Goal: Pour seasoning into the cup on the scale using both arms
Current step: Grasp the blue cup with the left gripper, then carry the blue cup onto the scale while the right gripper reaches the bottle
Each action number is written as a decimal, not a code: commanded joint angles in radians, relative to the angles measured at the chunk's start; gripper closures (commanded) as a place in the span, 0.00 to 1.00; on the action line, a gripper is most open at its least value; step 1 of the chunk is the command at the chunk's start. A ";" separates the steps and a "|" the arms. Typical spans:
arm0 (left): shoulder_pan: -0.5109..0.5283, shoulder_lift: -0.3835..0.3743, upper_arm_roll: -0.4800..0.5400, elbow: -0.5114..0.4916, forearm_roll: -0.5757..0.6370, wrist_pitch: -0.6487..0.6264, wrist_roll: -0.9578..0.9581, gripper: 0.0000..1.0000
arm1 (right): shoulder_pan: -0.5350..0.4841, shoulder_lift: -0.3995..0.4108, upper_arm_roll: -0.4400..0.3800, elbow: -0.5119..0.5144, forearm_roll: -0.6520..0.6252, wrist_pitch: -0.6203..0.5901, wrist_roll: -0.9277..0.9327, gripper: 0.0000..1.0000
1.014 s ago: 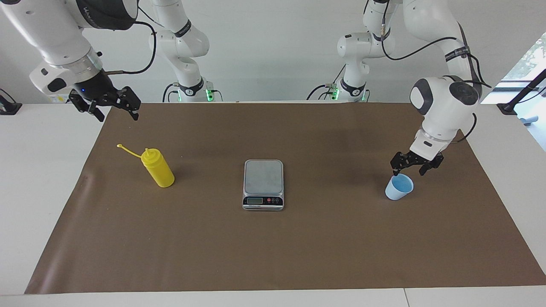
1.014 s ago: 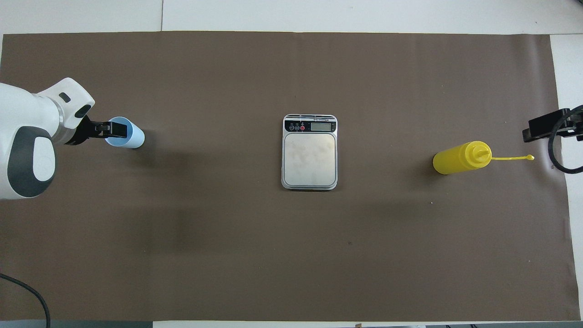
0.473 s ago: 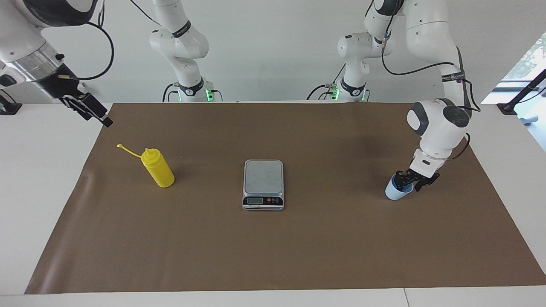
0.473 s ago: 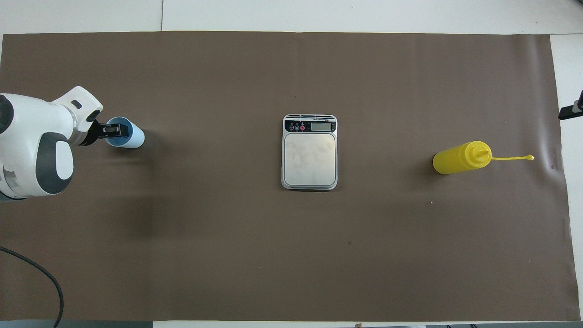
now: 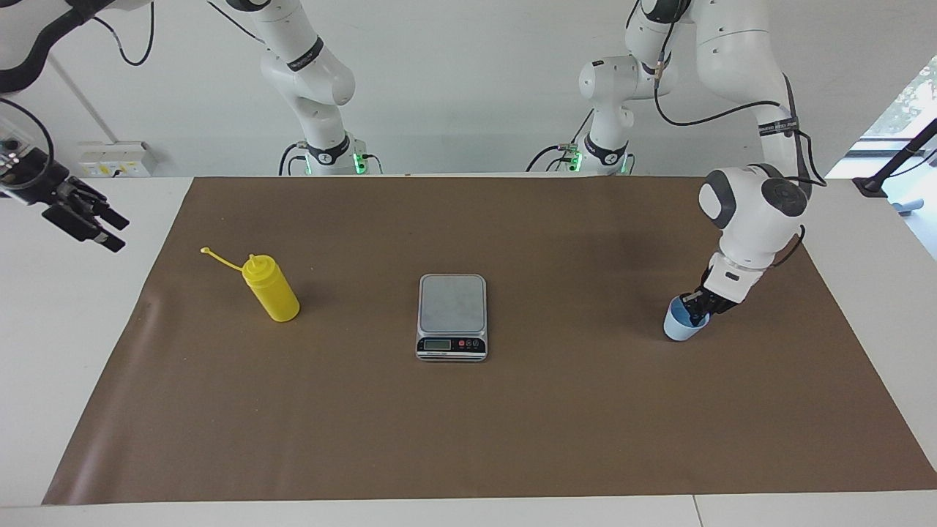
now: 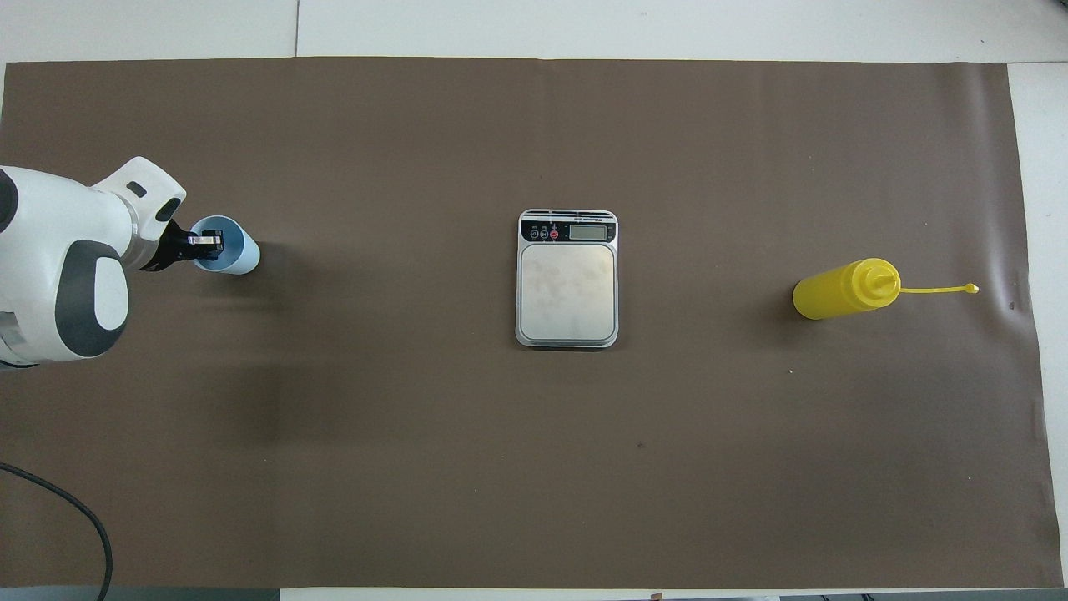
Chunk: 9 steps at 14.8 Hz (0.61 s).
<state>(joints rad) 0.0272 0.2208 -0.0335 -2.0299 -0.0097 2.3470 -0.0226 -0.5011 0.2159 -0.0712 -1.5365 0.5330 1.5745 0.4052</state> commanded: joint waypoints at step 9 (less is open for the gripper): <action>-0.442 -0.080 0.004 0.056 -0.004 -0.127 -0.550 1.00 | -0.174 0.497 0.048 0.203 0.241 -0.278 0.038 0.00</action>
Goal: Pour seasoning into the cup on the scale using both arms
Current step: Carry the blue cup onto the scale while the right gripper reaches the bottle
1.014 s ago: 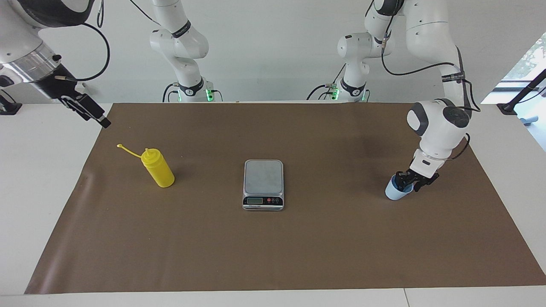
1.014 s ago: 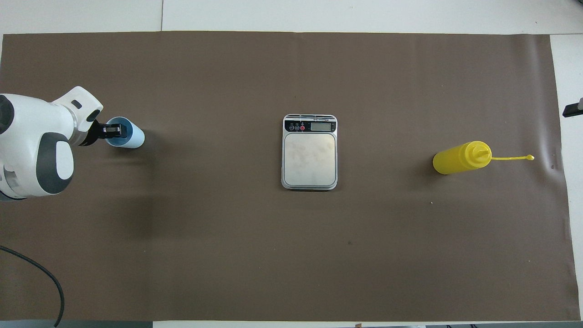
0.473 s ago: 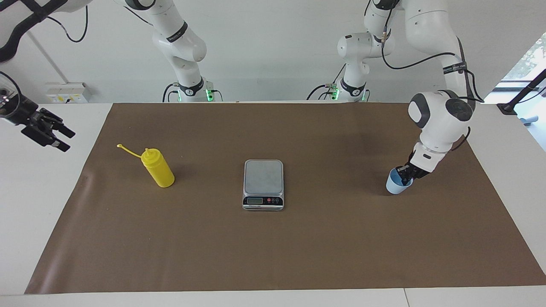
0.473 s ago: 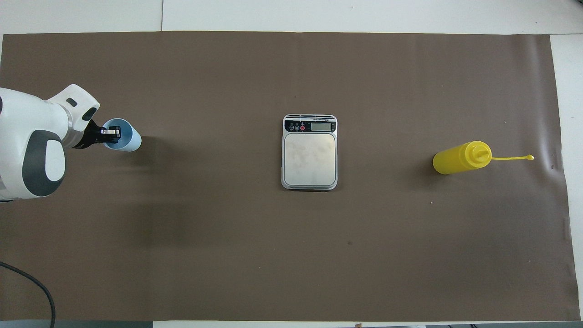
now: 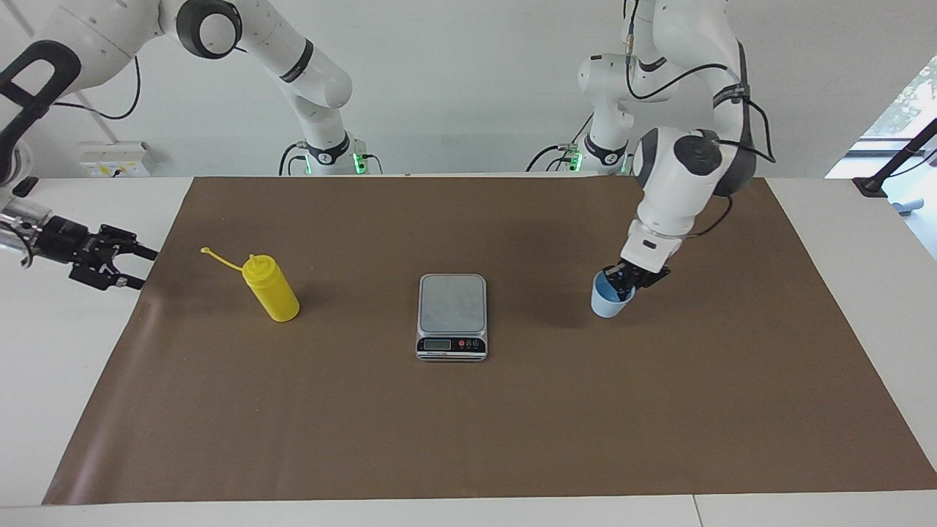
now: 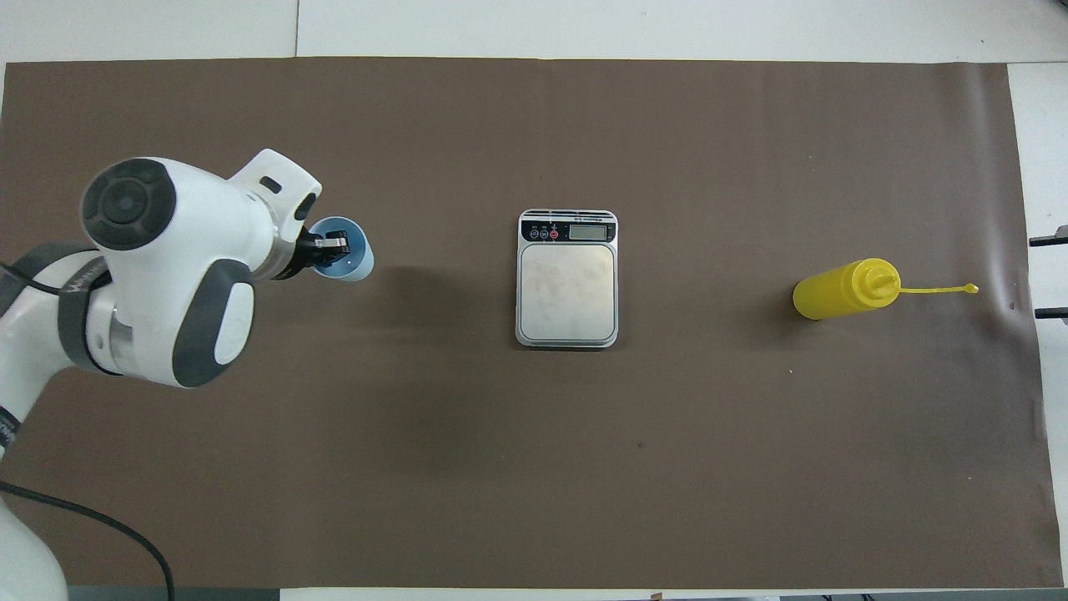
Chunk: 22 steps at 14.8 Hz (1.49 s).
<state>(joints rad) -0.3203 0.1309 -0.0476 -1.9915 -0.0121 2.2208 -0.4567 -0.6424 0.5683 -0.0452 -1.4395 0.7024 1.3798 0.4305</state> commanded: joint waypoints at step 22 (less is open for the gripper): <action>-0.399 0.279 0.017 0.229 0.063 0.131 -0.551 1.00 | 0.082 0.007 0.030 -0.300 0.322 0.097 0.165 0.00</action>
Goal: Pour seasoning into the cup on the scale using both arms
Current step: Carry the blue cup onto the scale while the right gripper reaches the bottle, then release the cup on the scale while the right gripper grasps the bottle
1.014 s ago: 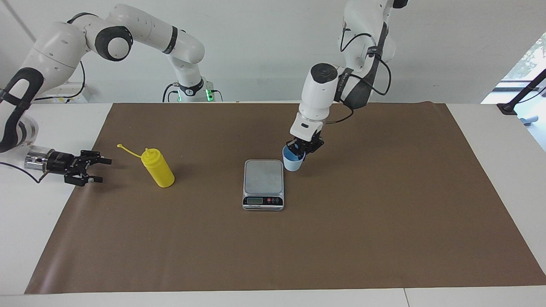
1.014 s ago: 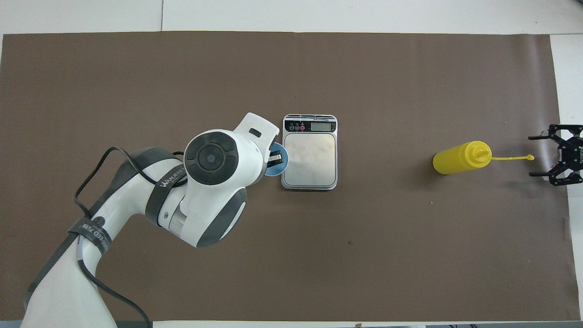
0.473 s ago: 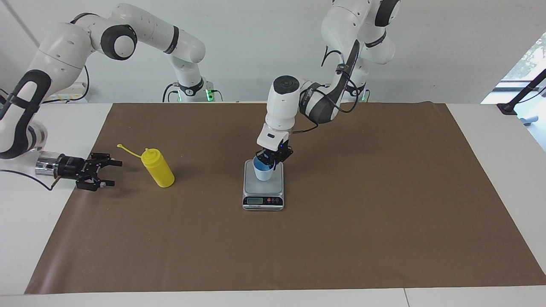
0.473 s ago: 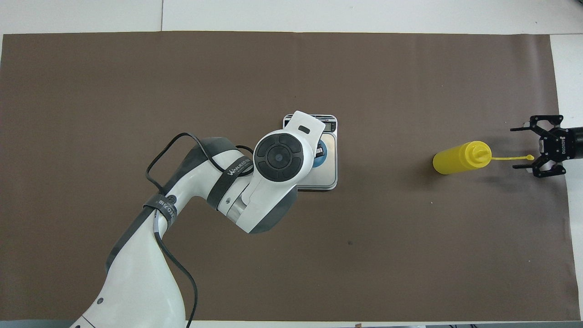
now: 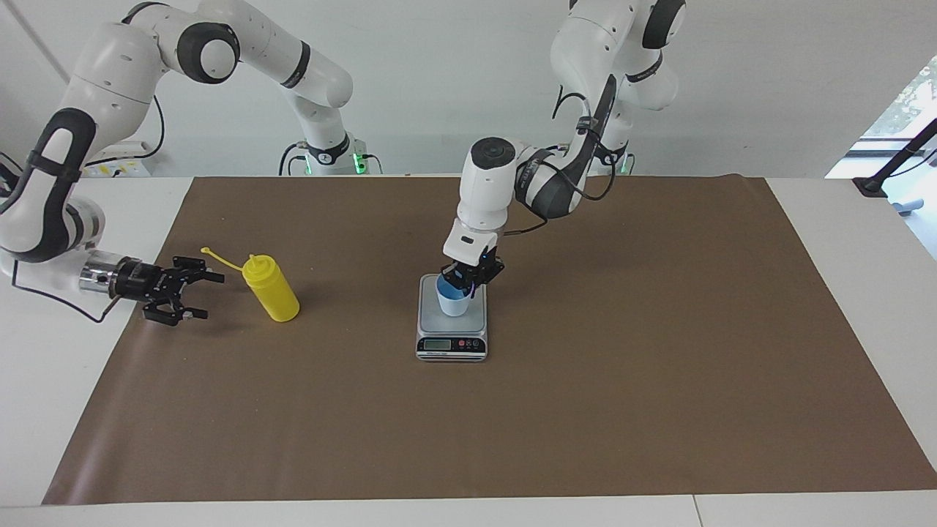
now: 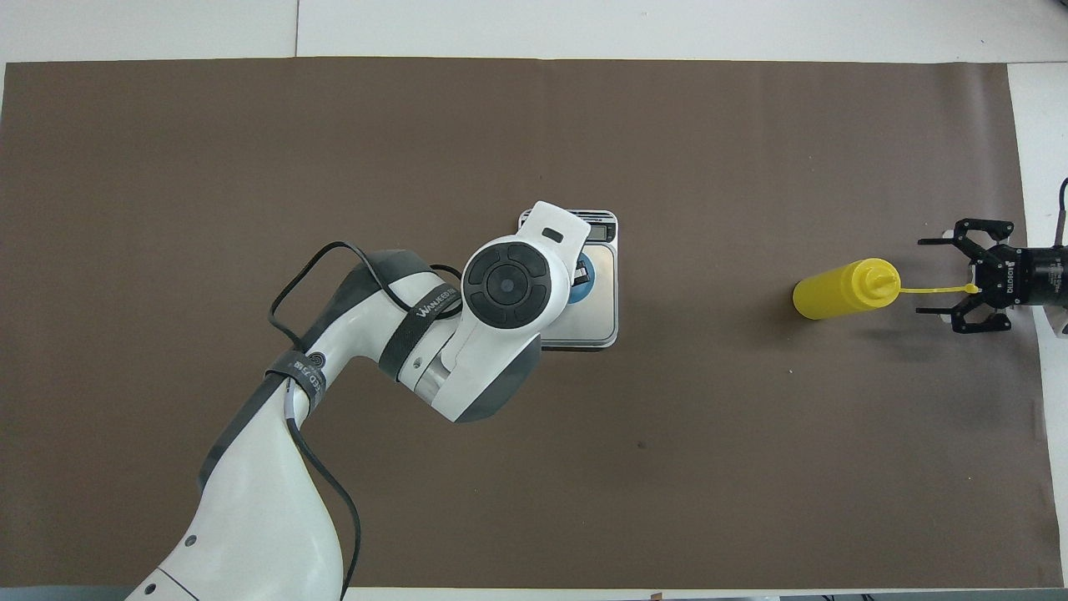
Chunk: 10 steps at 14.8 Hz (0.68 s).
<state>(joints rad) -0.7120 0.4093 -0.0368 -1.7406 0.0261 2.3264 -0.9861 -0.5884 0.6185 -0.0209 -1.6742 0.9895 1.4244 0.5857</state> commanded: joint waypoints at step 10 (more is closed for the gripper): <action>0.025 -0.183 0.014 -0.068 0.026 -0.140 0.003 0.00 | 0.098 -0.120 0.006 -0.206 0.113 0.122 -0.001 0.00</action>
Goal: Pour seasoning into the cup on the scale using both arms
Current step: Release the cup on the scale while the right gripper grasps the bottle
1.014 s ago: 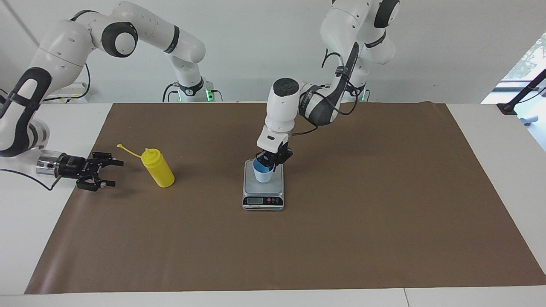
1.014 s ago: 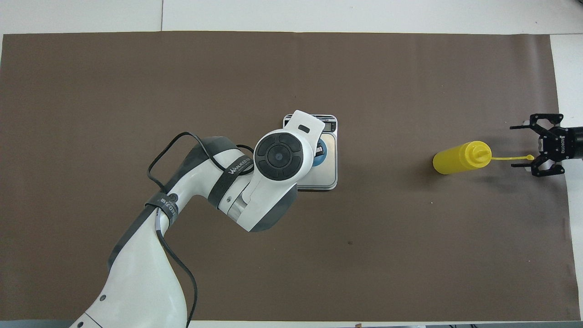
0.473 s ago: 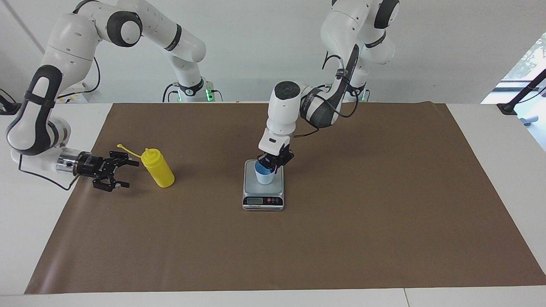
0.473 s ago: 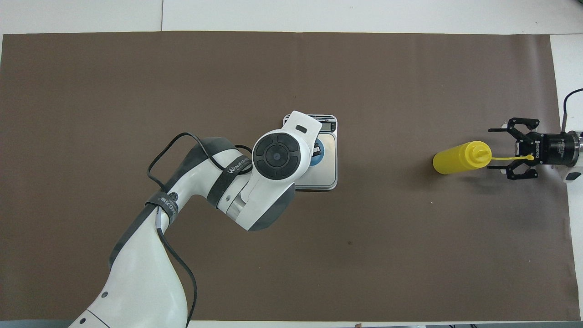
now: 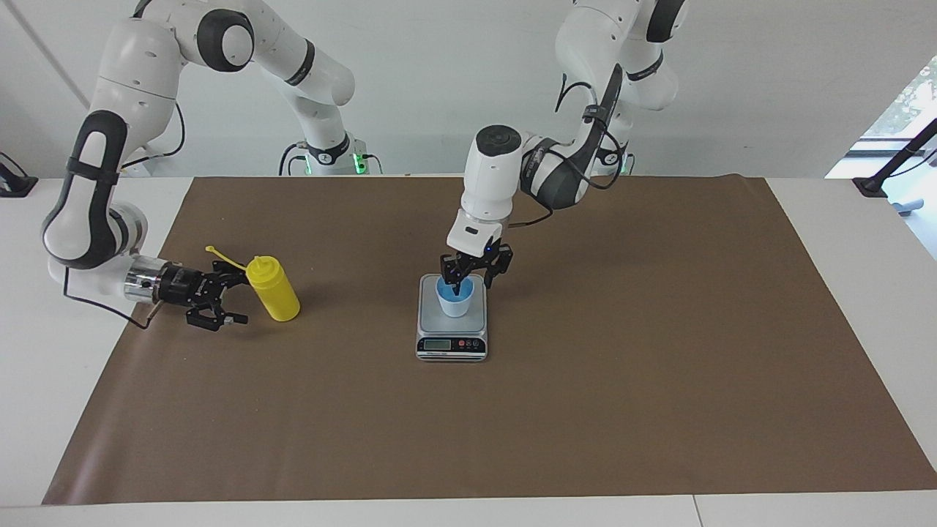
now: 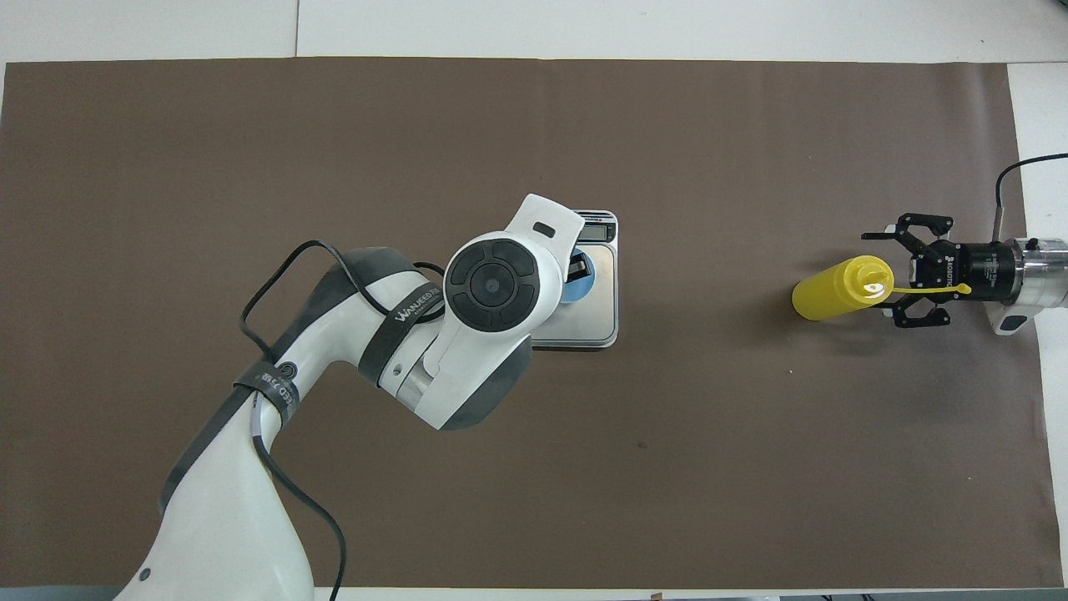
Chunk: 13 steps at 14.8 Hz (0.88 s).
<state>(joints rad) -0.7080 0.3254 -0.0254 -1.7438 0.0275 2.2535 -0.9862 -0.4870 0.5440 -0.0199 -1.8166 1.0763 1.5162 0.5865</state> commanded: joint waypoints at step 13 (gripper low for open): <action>0.409 -0.307 -0.001 -0.235 0.015 -0.161 0.653 0.00 | 0.027 -0.078 0.005 -0.174 0.056 0.067 -0.059 0.00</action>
<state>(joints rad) -0.3643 0.0639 -0.0159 -1.9520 0.0346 2.1066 -0.4359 -0.4836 0.5023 -0.0188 -1.9478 1.0848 1.5521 0.5513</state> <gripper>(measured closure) 0.000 0.000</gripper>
